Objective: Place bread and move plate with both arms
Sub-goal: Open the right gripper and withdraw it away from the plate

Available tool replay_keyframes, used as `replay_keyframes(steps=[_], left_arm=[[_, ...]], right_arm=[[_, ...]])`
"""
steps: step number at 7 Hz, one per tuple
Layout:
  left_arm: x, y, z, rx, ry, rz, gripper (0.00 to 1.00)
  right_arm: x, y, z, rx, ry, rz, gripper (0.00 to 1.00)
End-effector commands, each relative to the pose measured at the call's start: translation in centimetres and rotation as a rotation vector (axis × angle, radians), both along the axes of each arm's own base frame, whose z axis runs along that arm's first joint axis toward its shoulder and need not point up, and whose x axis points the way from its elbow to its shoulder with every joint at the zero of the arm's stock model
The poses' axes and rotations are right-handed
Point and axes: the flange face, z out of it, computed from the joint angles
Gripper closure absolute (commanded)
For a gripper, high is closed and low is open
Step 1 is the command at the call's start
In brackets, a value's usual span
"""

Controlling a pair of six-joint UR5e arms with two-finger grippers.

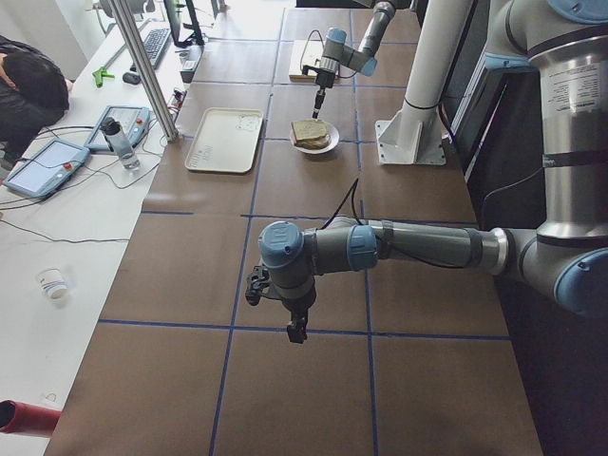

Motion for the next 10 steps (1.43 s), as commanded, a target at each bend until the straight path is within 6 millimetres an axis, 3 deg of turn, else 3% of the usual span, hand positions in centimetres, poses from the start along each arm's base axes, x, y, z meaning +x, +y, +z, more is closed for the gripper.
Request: replay_keyframes(steps=[1,3,4,5,6,7,8,9,10], left_arm=[[0.0,-0.1,-0.4,0.009,0.000,0.000,0.00],[0.0,-0.1,-0.5,0.014,-0.002,0.005,0.00],[0.1,-0.3,-0.7,0.014,0.006,-0.002,0.00],[0.1,-1.0,-1.4,0.033,0.008,-0.003,0.00],[0.3,-3.8,-3.3,0.114,0.008,0.003,0.00],[0.2,-4.7,-4.3,0.183,0.010,0.001,0.00],[0.3,-5.9,-5.1,0.270,0.012,0.004,0.00],[0.7,-6.8,-4.7,0.295,0.020,-0.001,0.00],[1.0,-8.3,-5.7,0.264,0.052,-0.053,0.00]], right_arm=[[0.7,-1.1,-0.7,-0.045,0.098,-0.006,0.00],[4.1,-5.9,-0.9,-0.069,0.236,-0.078,0.00],[8.6,-10.0,0.1,-0.067,0.297,-0.101,0.00],[14.6,-14.6,1.4,-0.029,0.355,-0.146,0.00],[21.9,-17.8,4.2,-0.003,0.404,-0.198,0.00],[27.6,-19.0,7.5,0.038,0.429,-0.233,0.00],[32.5,-18.9,12.3,0.102,0.479,-0.252,0.00],[37.6,-18.8,16.4,0.147,0.542,-0.268,0.00],[42.9,-19.0,18.5,0.178,0.601,-0.297,0.00]])
